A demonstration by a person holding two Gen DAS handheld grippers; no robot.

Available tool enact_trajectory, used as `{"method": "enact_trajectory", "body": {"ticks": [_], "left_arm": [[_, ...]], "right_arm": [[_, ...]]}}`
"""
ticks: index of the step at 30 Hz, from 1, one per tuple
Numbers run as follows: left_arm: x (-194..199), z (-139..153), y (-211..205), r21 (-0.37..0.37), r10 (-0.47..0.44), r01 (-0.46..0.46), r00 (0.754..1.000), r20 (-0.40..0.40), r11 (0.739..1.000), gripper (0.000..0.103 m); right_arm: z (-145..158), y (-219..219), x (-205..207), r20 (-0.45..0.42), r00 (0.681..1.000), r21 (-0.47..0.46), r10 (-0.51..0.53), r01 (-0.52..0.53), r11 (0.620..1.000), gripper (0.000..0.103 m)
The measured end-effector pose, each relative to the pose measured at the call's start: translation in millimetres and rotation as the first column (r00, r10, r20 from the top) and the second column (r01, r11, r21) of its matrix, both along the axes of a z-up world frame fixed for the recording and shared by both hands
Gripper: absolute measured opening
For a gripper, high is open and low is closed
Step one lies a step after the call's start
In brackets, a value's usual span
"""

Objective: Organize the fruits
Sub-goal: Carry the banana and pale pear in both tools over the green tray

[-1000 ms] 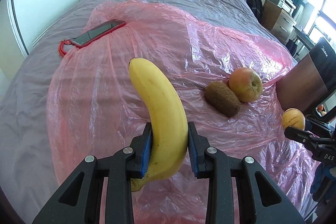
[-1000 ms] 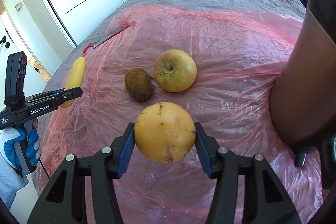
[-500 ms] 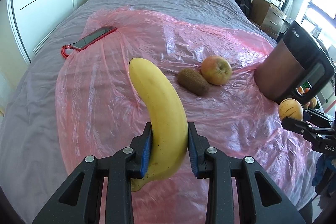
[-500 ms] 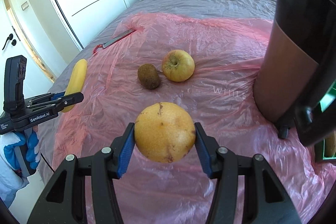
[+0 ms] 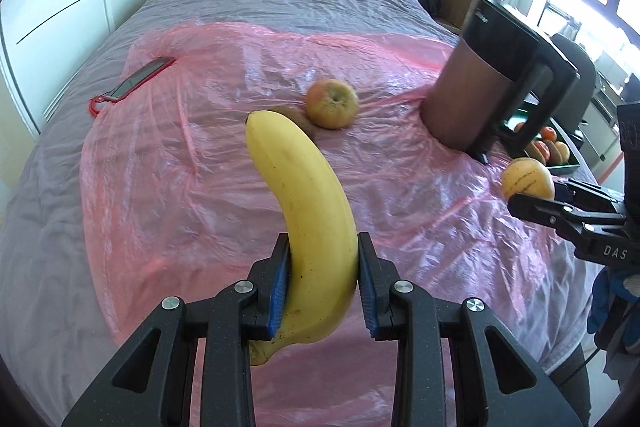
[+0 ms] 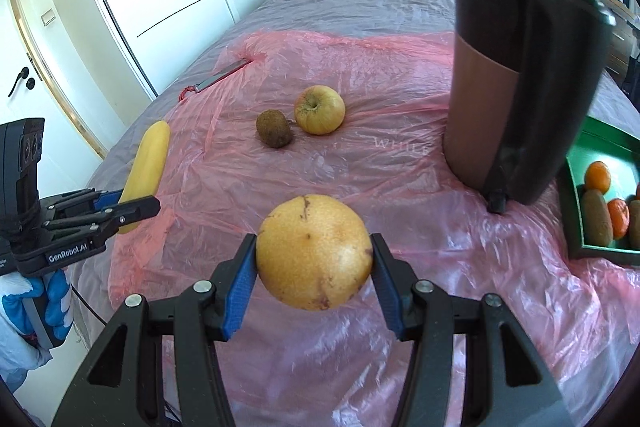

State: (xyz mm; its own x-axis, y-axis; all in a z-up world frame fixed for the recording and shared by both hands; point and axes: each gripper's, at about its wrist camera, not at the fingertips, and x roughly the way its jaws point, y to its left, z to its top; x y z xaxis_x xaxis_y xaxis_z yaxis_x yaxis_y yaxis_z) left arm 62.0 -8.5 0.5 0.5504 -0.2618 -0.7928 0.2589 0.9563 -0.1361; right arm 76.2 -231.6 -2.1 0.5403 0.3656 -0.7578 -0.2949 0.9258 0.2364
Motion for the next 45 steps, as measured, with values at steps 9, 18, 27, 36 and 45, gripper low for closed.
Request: {"method": "enact_trajectory", "body": {"ticks": [9,18,27,36,45], "left_arm": [[-20,13,-57,-0.013,-0.085,0.085,0.996,0.0,0.996,0.027],[-33,22,-122,-0.016,-0.197,0.197,0.98,-0.006,0.98,0.027],[-38,27,-189,-0.033,-0.311,0.31,0.95,-0.024,0.95,0.027],[-32,25,-256,-0.05,-0.412,0.41,0.91,-0.044,0.911,0.027],[-18,20,-312,-0.05,-0.488,0.485,0.871,-0.056,0.873,0.027]], "right_arm": [[13,-44,-23,0.025,0.998,0.005,-0.052,0.052,0.999,0.103],[14,-102,-40,0.03,0.991,0.008,-0.129,0.128,0.992,0.103],[14,-165,-47,0.035,0.978,0.006,-0.205,0.205,0.979,0.103],[10,-226,-49,0.043,0.958,0.002,-0.285,0.285,0.958,0.103],[-2,-279,-41,0.043,0.932,-0.005,-0.359,0.36,0.933,0.103]]}}
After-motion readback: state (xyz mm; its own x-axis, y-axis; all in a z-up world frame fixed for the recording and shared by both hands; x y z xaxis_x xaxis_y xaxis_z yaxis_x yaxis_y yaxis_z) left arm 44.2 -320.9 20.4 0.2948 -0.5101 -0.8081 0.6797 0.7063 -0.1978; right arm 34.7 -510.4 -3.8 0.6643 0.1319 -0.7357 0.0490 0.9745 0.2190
